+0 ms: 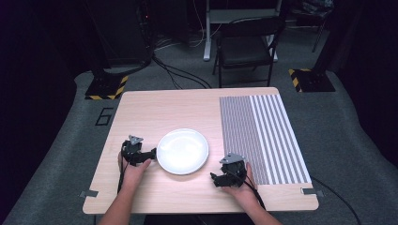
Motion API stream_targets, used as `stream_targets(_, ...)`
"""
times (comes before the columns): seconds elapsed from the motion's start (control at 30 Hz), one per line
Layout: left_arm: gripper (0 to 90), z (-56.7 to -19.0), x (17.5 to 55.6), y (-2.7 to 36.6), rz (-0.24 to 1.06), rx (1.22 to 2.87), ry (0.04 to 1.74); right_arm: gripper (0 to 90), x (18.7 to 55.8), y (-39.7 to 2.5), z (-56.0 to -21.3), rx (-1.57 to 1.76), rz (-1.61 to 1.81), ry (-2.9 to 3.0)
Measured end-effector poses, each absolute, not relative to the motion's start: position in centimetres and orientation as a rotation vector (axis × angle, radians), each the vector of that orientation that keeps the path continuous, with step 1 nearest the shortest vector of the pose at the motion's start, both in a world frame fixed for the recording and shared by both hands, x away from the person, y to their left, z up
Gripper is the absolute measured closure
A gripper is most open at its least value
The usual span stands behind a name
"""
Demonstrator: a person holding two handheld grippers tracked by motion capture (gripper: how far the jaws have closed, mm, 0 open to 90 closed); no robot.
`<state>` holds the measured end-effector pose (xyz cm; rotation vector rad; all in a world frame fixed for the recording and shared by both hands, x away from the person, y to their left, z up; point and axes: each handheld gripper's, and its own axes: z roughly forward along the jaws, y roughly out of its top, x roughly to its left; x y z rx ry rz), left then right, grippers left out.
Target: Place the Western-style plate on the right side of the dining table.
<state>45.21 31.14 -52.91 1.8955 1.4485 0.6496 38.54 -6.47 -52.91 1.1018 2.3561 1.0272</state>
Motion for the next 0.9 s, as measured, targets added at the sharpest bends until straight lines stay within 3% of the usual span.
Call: stream_targets(0.9,19.1,-52.9,45.17,31.14,0.644,1.893,1.451,7.7,38.58,-6.2,-52.91,1.103,1.014,2.367)
